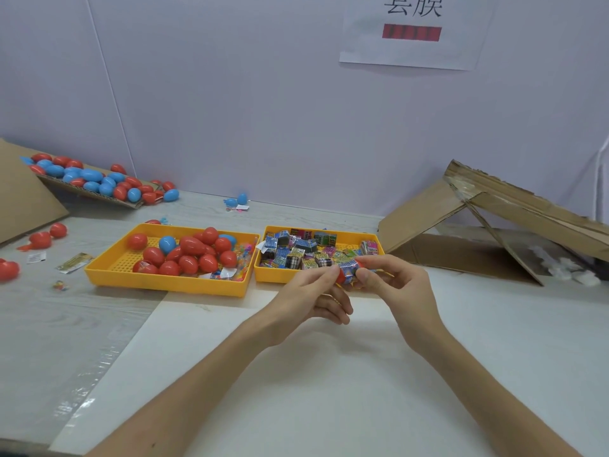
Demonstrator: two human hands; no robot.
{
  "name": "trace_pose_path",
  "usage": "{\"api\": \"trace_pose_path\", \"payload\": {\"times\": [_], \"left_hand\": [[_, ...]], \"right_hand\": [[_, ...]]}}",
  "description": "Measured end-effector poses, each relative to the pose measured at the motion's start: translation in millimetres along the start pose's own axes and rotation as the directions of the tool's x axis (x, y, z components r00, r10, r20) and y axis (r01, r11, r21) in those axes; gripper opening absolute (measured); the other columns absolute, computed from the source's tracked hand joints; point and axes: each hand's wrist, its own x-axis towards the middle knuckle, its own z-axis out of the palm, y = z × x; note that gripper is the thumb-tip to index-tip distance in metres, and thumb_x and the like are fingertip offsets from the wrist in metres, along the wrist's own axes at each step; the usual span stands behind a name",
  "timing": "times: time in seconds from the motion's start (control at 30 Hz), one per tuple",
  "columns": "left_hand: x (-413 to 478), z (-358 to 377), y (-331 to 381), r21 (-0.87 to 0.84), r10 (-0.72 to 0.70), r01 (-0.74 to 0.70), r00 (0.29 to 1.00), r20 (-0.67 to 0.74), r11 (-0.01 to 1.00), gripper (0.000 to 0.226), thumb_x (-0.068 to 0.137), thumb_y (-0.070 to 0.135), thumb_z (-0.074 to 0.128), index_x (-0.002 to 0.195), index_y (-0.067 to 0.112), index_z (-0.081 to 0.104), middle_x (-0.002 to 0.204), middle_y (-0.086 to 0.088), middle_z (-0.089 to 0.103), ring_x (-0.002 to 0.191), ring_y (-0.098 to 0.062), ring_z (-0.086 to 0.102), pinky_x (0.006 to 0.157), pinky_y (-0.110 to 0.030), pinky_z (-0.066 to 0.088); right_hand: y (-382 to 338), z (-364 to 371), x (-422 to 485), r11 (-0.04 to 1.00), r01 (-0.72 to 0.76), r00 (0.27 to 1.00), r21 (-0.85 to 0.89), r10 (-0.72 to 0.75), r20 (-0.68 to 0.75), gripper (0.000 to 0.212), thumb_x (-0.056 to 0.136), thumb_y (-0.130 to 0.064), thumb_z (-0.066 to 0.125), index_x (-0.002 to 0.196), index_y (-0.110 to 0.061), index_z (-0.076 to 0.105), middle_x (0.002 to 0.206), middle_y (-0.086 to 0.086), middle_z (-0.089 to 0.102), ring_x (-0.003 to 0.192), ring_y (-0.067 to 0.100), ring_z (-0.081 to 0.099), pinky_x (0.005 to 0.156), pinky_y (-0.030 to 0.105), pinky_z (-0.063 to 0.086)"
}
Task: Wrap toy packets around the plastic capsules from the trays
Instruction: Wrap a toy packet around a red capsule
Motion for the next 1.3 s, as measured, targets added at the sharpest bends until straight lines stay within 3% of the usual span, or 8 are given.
{"api": "trace_pose_path", "payload": {"times": [0.1,0.23,0.37,0.5,0.7,0.97,1.17,1.3], "left_hand": [[0.4,0.6,1.6,0.023,0.005,-0.004,0.999,-0.047,1.0,0.039,0.1,0.045,0.048,0.101,0.008,0.061,0.08,-0.016,0.069,0.058,-0.022,0.062,0.053,-0.028,0.051],[2.3,-2.6,1.7,0.209,0.078,-0.047,0.987,-0.141,0.977,0.04,0.103,0.042,0.049,0.093,0.007,0.064,0.063,-0.007,0.061,0.042,-0.01,0.039,0.04,-0.019,0.029],[-0.5,-1.7,2.1,0.379,0.261,-0.188,0.953,-0.152,0.906,0.04,0.106,0.036,0.047,0.076,0.016,0.066,0.062,-0.002,0.061,0.054,-0.004,0.052,0.053,-0.013,0.039],[-0.4,-4.0,-6.8,0.704,0.426,-0.219,0.895,-0.131,0.676,0.039,0.104,0.037,0.039,0.086,0.019,0.07,0.085,0.001,0.064,0.086,-0.013,0.06,0.078,-0.033,0.048],[0.2,-8.8,-18.4,0.888,0.311,-0.214,0.946,0.086,0.407,0.012,0.095,0.029,0.064,0.104,0.024,0.07,0.105,0.006,0.057,0.097,-0.011,0.054,0.085,-0.037,0.049],[3.1,-13.3,-22.2,0.865,0.301,-0.242,0.947,0.111,0.44,0.015,0.092,0.023,0.069,0.107,0.024,0.071,0.109,0.007,0.053,0.095,-0.009,0.056,0.084,-0.03,0.049],[4.1,-13.9,-23.3,0.885,0.313,-0.245,0.942,0.121,0.395,0.016,0.093,0.024,0.067,0.109,0.027,0.07,0.111,0.009,0.055,0.099,-0.01,0.057,0.086,-0.034,0.05],[5.2,-15.8,-25.0,0.883,0.302,-0.25,0.944,0.131,0.396,0.016,0.093,0.024,0.066,0.108,0.027,0.07,0.11,0.01,0.055,0.098,-0.009,0.057,0.085,-0.035,0.051]], "right_hand": [[1.7,1.0,-0.1,1.0,-0.016,1.0,-0.02,0.016,0.022,0.027,0.073,-0.028,0.08,0.099,-0.025,0.076,0.102,0.008,0.076,0.09,0.031,0.074,0.081,0.037,0.06],[1.6,1.7,0.2,0.999,-0.031,0.998,-0.012,0.032,0.056,0.038,0.073,-0.023,0.082,0.11,-0.022,0.074,0.105,0.009,0.072,0.087,0.021,0.073,0.076,0.029,0.057],[0.3,-0.3,0.4,0.997,-0.068,0.989,-0.047,0.074,0.131,0.035,0.075,-0.029,0.083,0.11,-0.026,0.077,0.103,0.002,0.075,0.083,0.015,0.071,0.07,0.023,0.054],[3.1,-1.4,1.7,0.997,-0.068,0.996,-0.024,0.07,0.063,0.025,0.077,-0.023,0.081,0.102,-0.022,0.078,0.093,0.002,0.076,0.078,0.016,0.072,0.071,0.023,0.056],[3.1,-10.4,8.2,0.991,-0.094,0.992,0.097,0.101,-0.07,0.037,0.07,-0.026,0.079,0.103,-0.013,0.068,0.095,0.009,0.068,0.082,0.026,0.072,0.067,0.023,0.055],[-1.8,-10.3,16.8,0.953,-0.238,0.966,0.187,0.251,-0.052,0.042,0.071,-0.025,0.077,0.108,-0.009,0.064,0.098,0.011,0.07,0.086,0.019,0.072,0.07,0.024,0.055],[-20.8,-6.5,50.8,0.756,-0.472,0.868,0.454,0.489,0.089,0.032,0.084,-0.02,0.072,0.11,-0.002,0.068,0.097,0.01,0.075,0.082,0.015,0.074,0.071,0.023,0.06],[-57.0,-24.4,114.3,0.678,-0.319,0.884,0.663,0.464,-0.049,0.021,0.099,-0.012,0.059,0.113,0.005,0.063,0.106,0.017,0.068,0.085,0.02,0.07,0.07,0.025,0.061]]}}
